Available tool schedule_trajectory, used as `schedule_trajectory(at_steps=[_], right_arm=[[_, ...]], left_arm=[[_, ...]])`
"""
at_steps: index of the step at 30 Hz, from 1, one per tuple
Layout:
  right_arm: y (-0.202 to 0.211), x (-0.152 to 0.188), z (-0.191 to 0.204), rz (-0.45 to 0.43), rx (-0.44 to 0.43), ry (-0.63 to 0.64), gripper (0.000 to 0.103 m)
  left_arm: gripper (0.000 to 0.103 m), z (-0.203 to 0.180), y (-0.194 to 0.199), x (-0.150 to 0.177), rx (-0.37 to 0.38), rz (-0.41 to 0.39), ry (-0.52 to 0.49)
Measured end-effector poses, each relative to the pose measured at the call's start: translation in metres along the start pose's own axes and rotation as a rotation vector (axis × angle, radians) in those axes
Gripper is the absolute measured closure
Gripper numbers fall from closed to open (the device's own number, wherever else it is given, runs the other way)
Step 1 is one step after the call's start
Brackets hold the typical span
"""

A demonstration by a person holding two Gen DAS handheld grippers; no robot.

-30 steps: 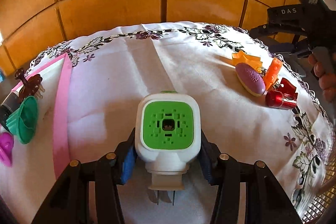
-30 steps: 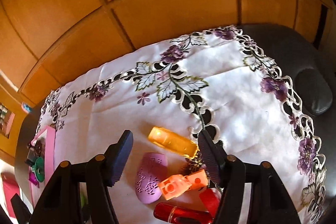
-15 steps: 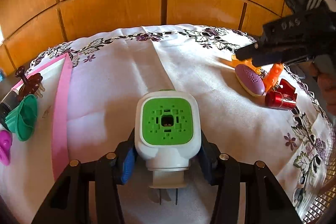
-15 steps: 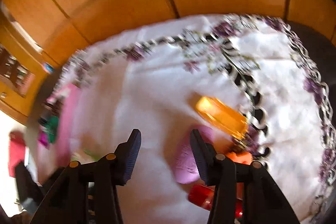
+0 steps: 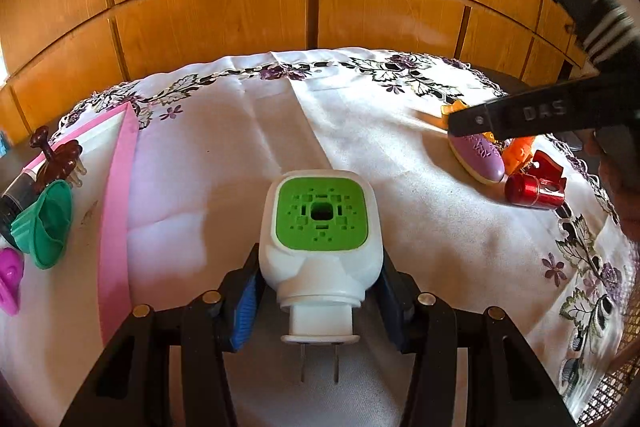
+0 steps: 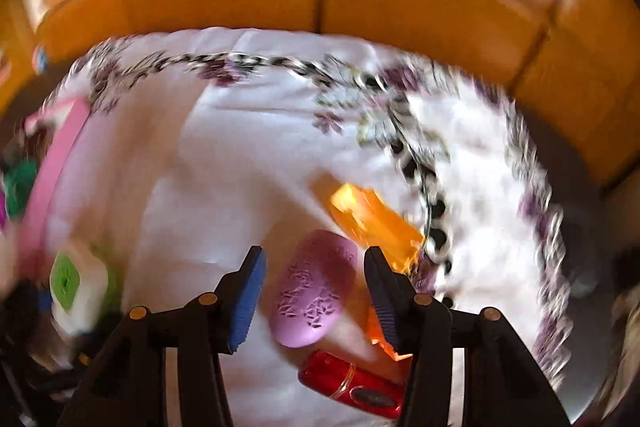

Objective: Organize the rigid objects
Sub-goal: 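Lift the diffuser with the left tool while the right tool grasps the lavender oval case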

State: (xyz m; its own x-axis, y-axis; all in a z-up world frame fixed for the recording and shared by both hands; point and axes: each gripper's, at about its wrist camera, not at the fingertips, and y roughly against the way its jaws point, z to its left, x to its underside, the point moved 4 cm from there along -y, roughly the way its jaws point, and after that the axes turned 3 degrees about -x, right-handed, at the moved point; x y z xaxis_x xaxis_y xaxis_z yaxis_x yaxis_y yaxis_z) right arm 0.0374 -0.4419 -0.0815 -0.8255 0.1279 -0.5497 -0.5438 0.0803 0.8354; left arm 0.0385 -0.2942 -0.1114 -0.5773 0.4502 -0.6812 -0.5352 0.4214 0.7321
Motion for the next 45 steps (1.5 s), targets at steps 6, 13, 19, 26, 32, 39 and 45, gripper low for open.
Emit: schedule_trajectory(at_steps=[6, 13, 19, 26, 32, 39, 45], right_arm=[[-0.013, 0.007, -0.005, 0.073, -0.003, -0.035, 0.051], [-0.033, 0.018, -0.027, 0.189, 0.063, -0.124, 0.049], [-0.037, 0.017, -0.037, 0.193, 0.009, -0.186, 0.049], [-0.037, 0.015, -0.039, 0.173, 0.013, -0.188, 0.059], [-0.042, 0.012, -0.025, 0.161, -0.002, -0.133, 0.058], [-0.043, 0.014, -0.027, 0.134, -0.029, -0.135, 0.056], [-0.04, 0.013, -0.018, 0.122, 0.011, -0.074, 0.058]], left_arm=[[0.051, 0.001, 0.0, 0.001, 0.005, -0.002, 0.006], [0.051, 0.0, 0.0, 0.001, 0.005, -0.004, 0.008], [0.051, 0.001, 0.001, 0.001, 0.008, -0.005, 0.012], [0.051, 0.001, 0.001, 0.001, 0.007, -0.005, 0.011], [0.052, 0.001, 0.001, 0.0, 0.003, -0.002, 0.012], [0.053, 0.001, 0.004, -0.003, -0.009, 0.025, 0.029], [0.053, 0.003, 0.018, -0.008, 0.0, 0.012, 0.053]])
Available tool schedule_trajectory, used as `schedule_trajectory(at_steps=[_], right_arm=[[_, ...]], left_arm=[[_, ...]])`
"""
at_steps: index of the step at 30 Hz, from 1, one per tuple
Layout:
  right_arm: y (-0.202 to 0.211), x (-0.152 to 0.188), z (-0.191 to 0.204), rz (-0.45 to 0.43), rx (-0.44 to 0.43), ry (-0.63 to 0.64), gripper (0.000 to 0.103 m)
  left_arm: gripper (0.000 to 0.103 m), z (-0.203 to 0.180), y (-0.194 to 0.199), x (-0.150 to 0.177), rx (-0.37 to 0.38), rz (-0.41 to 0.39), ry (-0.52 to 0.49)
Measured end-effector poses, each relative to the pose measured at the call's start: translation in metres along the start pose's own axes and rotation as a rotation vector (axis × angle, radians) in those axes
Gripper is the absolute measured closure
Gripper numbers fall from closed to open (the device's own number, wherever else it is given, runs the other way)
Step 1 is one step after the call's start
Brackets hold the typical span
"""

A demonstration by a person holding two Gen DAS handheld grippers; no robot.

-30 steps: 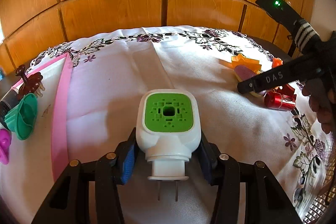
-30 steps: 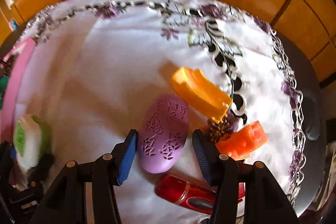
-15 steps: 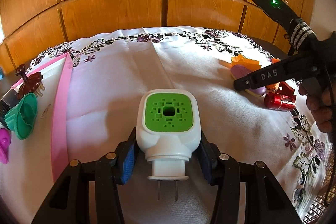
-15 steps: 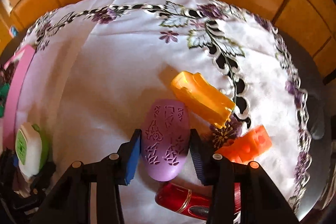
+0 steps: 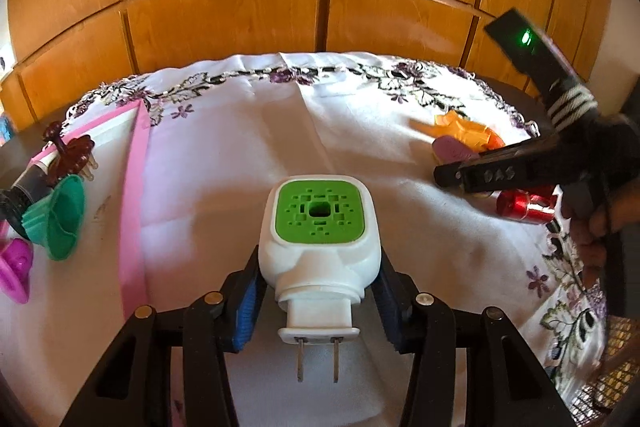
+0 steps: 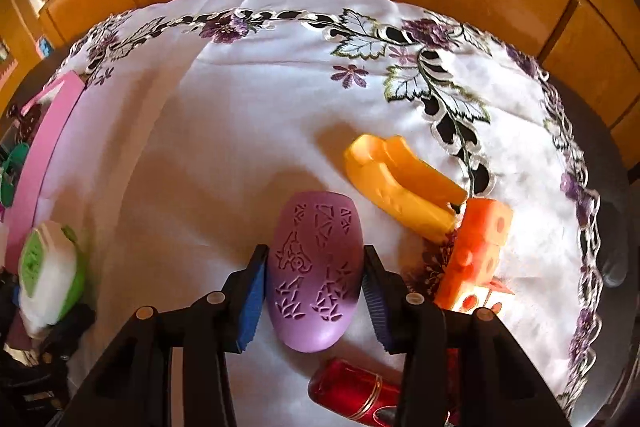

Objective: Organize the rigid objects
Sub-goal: 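Lift the diffuser with the left tool while the right tool grasps the lavender oval case, then carry the diffuser into the pink tray and open the left tool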

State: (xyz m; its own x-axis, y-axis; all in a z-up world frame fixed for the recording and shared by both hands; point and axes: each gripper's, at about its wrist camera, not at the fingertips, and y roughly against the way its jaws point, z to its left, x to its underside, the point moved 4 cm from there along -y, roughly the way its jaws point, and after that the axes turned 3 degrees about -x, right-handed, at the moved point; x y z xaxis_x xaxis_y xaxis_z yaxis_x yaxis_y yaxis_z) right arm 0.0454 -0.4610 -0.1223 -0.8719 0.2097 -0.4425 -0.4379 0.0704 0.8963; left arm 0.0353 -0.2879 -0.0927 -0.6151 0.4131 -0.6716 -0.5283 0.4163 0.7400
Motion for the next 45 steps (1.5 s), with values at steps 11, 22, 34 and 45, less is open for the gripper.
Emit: schedule_trajectory(at_steps=[11, 22, 34, 45], right_arm=[[0.002, 0.0, 0.004, -0.024, 0.034, 0.055, 0.058], [0.004, 0.0, 0.014, -0.054, 0.096, 0.143, 0.058], [0.006, 0.002, 0.016, -0.062, 0.116, 0.165, 0.058], [0.006, 0.003, 0.019, -0.067, 0.133, 0.187, 0.058]], left_arm=[[0.053, 0.006, 0.051, -0.021, 0.01, -0.083, 0.039], [0.053, 0.047, 0.083, -0.026, -0.037, -0.102, 0.137], [0.053, 0.109, 0.105, -0.011, -0.169, -0.115, 0.221], [0.053, 0.154, 0.105, 0.014, -0.258, -0.083, 0.288]])
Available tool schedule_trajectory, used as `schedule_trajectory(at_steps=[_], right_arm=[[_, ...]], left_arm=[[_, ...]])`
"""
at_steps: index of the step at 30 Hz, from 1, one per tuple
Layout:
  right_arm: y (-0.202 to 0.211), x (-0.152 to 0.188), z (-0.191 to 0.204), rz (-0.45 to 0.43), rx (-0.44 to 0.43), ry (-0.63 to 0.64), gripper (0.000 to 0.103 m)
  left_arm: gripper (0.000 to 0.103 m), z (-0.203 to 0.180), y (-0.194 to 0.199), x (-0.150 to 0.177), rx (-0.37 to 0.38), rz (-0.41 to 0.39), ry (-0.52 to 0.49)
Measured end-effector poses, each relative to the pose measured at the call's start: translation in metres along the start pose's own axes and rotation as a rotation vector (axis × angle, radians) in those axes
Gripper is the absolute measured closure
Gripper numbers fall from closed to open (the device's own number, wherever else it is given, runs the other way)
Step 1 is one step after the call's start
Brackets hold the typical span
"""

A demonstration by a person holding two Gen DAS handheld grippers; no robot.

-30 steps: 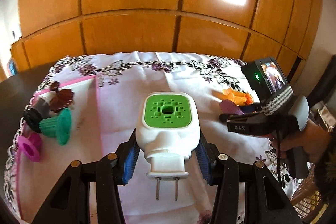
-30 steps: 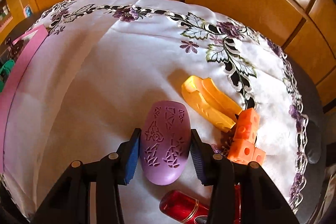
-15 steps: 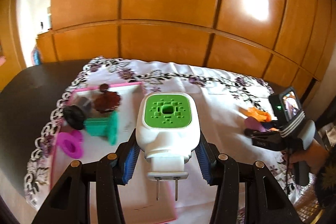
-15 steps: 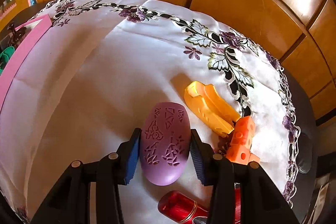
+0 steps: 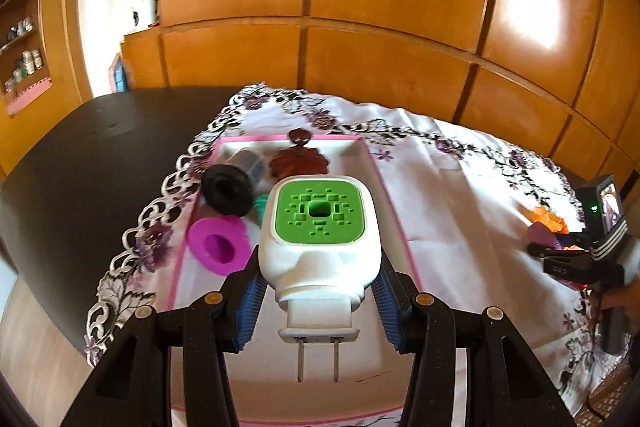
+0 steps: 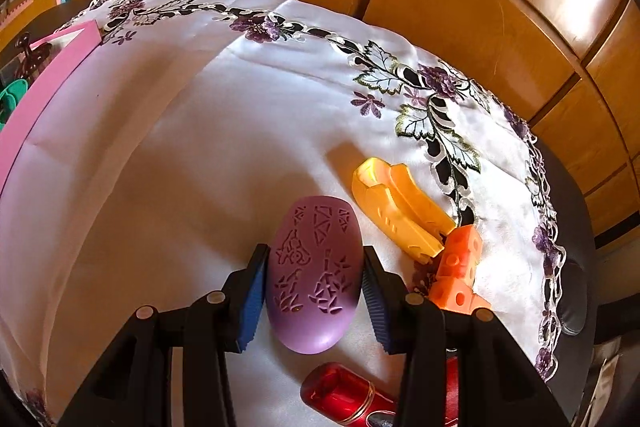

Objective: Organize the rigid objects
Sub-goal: 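Carry the diffuser into the pink tray and open the left tool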

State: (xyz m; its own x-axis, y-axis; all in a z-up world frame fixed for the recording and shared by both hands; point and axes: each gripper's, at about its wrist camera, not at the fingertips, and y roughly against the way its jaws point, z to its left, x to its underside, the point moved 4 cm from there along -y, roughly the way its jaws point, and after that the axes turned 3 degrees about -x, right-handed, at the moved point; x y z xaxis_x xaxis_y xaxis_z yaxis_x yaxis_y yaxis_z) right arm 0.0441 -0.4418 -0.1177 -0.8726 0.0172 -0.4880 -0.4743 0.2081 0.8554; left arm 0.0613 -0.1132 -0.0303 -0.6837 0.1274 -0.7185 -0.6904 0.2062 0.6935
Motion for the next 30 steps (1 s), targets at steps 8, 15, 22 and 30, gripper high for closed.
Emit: schedule_trajectory(at_steps=[8, 15, 22, 30], right_arm=[[0.0, 0.0, 0.0, -0.002, 0.005, 0.005, 0.059], [0.001, 0.0, 0.001, -0.003, 0.012, 0.012, 0.059], [0.001, 0.0, 0.002, -0.002, 0.016, 0.017, 0.059], [0.001, 0.0, 0.002, -0.003, 0.017, 0.018, 0.059]], left_arm=[[0.053, 0.016, -0.007, 0.009, -0.019, 0.04, 0.013], [0.053, 0.044, -0.008, 0.018, -0.008, 0.075, 0.067], [0.053, 0.064, -0.017, 0.03, 0.01, 0.126, 0.087], [0.049, 0.071, -0.039, 0.017, -0.042, 0.107, 0.073]])
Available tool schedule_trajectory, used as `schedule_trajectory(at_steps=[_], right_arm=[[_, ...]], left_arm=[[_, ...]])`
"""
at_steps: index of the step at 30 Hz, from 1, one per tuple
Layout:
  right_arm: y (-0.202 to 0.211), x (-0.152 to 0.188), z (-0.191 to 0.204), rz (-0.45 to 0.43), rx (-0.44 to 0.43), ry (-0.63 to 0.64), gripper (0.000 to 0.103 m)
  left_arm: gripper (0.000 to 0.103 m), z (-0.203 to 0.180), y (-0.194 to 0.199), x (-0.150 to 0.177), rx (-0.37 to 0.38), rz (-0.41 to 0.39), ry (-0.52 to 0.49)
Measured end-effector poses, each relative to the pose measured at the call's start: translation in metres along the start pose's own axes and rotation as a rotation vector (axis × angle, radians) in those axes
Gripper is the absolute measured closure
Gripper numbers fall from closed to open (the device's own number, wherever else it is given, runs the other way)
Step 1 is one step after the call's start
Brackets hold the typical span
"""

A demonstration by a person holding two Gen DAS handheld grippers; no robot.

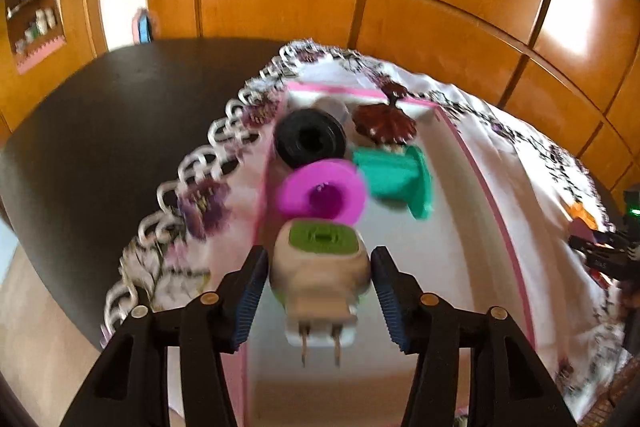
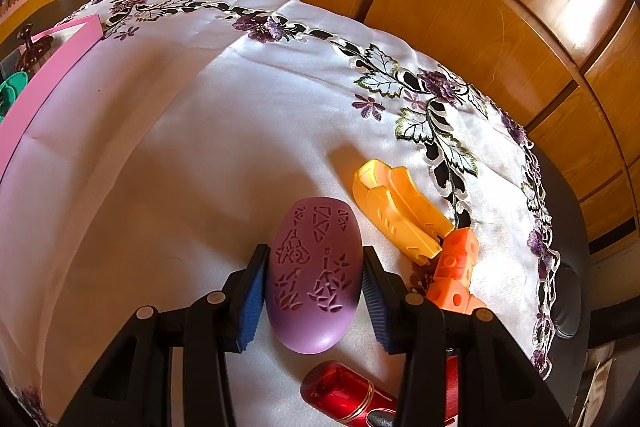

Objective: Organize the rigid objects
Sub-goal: 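Carry the diffuser into the pink tray and open the left tool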

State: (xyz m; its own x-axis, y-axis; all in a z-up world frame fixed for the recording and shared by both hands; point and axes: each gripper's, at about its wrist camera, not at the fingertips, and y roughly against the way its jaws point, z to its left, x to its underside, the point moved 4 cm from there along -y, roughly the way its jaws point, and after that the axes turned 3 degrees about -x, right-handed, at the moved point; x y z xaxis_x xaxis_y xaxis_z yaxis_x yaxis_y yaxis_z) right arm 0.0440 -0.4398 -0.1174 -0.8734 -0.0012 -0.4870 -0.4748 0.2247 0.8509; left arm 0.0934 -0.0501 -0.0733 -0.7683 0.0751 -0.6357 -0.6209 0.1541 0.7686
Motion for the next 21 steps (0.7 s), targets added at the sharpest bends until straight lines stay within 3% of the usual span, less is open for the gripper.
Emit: schedule_trajectory(at_steps=[9, 21], right_arm=[[0.001, 0.0, 0.0, 0.0, 0.003, 0.006, 0.059], [0.002, 0.0, 0.003, -0.002, 0.018, 0.022, 0.059]], left_arm=[[0.045, 0.005, -0.004, -0.004, -0.079, -0.037, -0.028], [0.035, -0.003, 0.04, -0.004, -0.078, -0.135, -0.022]])
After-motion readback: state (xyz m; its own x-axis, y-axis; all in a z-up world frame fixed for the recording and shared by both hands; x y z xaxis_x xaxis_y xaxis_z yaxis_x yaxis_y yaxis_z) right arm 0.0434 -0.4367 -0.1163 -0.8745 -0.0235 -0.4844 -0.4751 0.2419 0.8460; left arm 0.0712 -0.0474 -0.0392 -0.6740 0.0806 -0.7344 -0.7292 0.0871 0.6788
